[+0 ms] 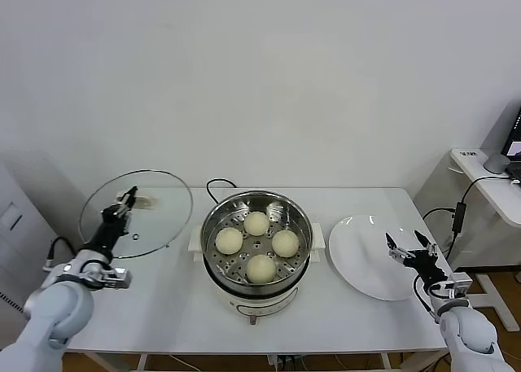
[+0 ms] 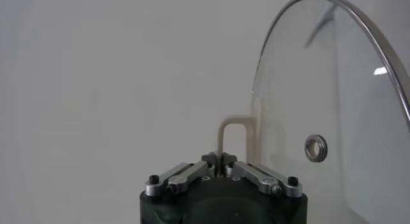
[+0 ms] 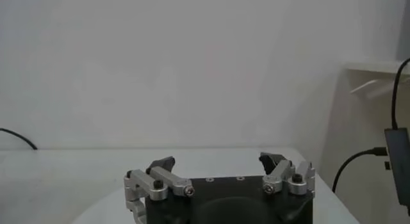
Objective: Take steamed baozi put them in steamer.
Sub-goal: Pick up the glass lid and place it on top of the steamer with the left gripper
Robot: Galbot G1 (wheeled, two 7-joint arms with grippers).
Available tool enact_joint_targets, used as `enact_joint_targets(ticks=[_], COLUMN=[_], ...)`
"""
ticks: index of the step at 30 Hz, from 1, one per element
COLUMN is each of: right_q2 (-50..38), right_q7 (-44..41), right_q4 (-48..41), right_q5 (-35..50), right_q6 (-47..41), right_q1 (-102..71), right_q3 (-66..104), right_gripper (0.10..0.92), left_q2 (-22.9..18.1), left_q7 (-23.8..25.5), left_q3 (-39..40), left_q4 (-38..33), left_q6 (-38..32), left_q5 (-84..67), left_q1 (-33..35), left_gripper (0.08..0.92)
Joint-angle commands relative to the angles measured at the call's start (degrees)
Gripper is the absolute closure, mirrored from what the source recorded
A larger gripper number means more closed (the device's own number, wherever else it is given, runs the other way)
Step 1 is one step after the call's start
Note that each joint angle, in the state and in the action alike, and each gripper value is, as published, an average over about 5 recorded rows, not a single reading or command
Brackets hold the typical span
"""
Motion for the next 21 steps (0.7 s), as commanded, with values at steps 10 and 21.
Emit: enact_joint_targets(ticks=[10,21], right_q2=[-0.34,-0.04], right_q7=[-0.15,-0.4], right_q4=[-0.47,-1.66], right_q5=[-0.12,-0.45], right_q6=[-0.02,0.05], right_q1=[0.04,0.52], right_q3=[-0.26,-0.51], right_gripper=[0.203,0.203], left_q2=[-3.66,-10.36], left_q7=[9.92,10.47], left_q3=[19.56,25.82], left_q4=[-12.61,-10.65], left_q6=[22.71,25.32], left_q5=[11.5,16.65], left_q1=[-3.43,-6.49], left_gripper=[0.895,0.895])
